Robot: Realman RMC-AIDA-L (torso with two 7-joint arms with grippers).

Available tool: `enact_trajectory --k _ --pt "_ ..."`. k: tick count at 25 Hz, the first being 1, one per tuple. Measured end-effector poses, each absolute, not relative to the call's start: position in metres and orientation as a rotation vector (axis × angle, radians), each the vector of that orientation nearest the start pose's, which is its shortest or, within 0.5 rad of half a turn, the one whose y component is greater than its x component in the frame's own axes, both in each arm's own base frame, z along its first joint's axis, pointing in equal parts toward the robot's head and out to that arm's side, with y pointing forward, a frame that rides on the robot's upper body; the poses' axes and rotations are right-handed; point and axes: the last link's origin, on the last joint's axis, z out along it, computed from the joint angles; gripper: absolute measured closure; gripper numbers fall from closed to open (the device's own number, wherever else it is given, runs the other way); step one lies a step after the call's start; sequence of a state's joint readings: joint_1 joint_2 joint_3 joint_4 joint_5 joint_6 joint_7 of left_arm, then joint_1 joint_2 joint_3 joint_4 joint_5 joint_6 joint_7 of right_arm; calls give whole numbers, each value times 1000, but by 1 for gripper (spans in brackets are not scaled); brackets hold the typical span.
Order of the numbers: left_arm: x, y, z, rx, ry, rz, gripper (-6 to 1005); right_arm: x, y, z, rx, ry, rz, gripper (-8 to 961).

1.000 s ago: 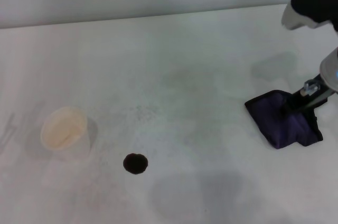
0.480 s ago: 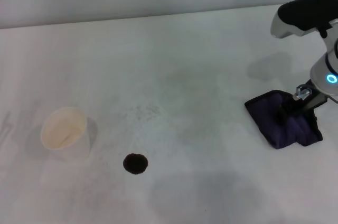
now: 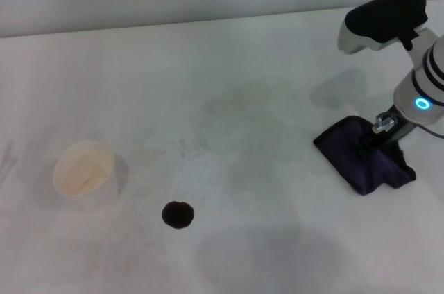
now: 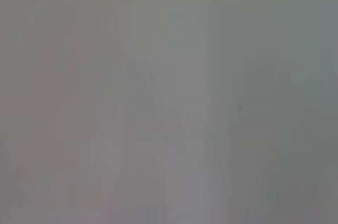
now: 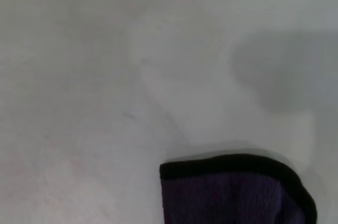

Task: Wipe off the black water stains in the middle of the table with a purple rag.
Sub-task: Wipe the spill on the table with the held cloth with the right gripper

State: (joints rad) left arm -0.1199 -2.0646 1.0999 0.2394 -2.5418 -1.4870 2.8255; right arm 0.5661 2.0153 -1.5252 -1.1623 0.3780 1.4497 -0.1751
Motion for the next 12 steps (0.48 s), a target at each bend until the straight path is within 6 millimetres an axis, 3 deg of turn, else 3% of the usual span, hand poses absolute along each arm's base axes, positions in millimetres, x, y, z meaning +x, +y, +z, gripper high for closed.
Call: enact_trajectory --k 5,12 --pt "-365 236 34 -1652 -332 -743 112 239 347 -11 -2193 1251 -725 805" --pt "-364 243 41 -1619 -311 -747 112 199 337 -53 -2382 1064 -701 829"
